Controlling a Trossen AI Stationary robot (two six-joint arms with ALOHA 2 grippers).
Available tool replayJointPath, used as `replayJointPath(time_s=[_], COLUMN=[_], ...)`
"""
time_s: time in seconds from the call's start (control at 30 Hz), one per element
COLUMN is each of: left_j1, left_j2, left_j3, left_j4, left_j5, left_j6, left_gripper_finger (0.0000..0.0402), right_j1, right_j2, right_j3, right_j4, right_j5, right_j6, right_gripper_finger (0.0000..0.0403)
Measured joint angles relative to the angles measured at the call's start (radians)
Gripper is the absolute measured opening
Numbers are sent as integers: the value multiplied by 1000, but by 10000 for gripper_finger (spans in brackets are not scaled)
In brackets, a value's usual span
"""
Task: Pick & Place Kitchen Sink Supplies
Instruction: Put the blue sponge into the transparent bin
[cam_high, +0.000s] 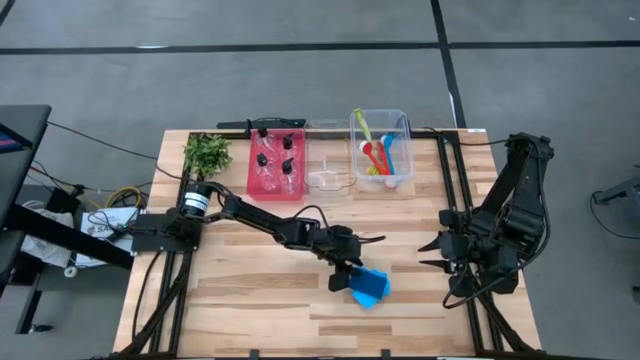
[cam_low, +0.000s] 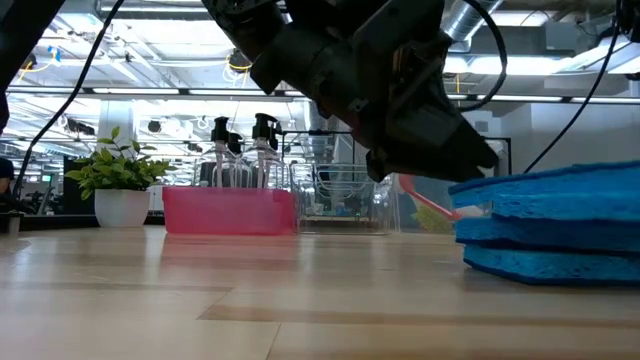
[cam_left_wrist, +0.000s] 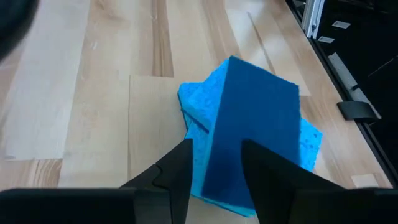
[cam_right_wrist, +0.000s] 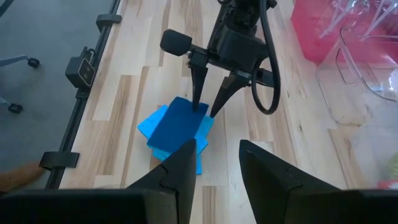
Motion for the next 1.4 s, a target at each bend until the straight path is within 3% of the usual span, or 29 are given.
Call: replayJointPath(time_s=[0.37,0.57,0.87,1.17,1.4], left_j1=[-3,-1,27,53,46], left_j2=[-32,-101,-138,-101,-101], left_j3=[0,0,-3,-20,-118], left_j4=[-55,-215,-209,-172,1], left_j5=[0,0,90,100,130], left_j6=[-9,-213,-619,-758,-844], left_gripper_finger=[198,218,207,203,202], right_j1=[0,0,0,0,0], right_j2=[0,0,0,0,0], right_j3=[0,0,0,0,0], right_j4=[12,23,37,38,39], right_j5=[-6,-53,-55,-61,-77], right_j6=[0,0,0,-1,-3], right_gripper_finger=[115,115,115,115,115])
